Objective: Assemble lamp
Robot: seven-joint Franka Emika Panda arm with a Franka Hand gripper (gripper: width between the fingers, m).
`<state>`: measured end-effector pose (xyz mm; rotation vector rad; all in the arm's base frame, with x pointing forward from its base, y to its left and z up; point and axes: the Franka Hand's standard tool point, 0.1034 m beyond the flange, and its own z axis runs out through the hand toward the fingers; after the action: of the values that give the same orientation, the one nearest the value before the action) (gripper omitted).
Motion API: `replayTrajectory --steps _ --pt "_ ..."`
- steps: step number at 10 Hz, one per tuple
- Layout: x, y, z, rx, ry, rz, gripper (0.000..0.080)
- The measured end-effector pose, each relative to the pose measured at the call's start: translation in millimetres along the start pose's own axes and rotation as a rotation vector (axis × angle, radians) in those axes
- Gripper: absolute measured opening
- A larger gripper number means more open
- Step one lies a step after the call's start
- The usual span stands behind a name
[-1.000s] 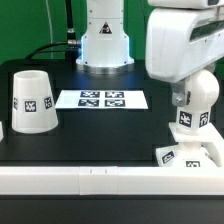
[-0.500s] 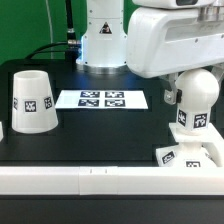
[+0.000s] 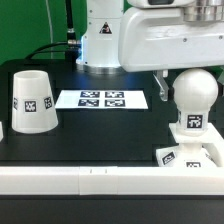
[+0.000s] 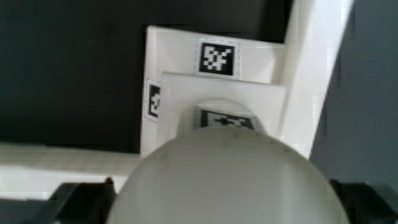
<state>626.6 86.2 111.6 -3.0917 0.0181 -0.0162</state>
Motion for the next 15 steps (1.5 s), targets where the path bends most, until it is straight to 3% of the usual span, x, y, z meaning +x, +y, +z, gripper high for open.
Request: replayTrajectory --steps 5,9,10,14,15 --pt "-2.1 -2.6 0.1 0.022 -0.023 0.493 0.0578" --pt "-1.8 -4.2 0.2 0.059 -0.049 0.879 0.0578" --pt "-1.2 -3.1 0.0 0.074 -0.059 0.942 0.0578" --pt "-1.5 -5.6 0.3 0.081 -0.069 1.039 0.0578" --pt "-1.5 -5.6 0.3 0.082 -0.067 0.999 0.0667"
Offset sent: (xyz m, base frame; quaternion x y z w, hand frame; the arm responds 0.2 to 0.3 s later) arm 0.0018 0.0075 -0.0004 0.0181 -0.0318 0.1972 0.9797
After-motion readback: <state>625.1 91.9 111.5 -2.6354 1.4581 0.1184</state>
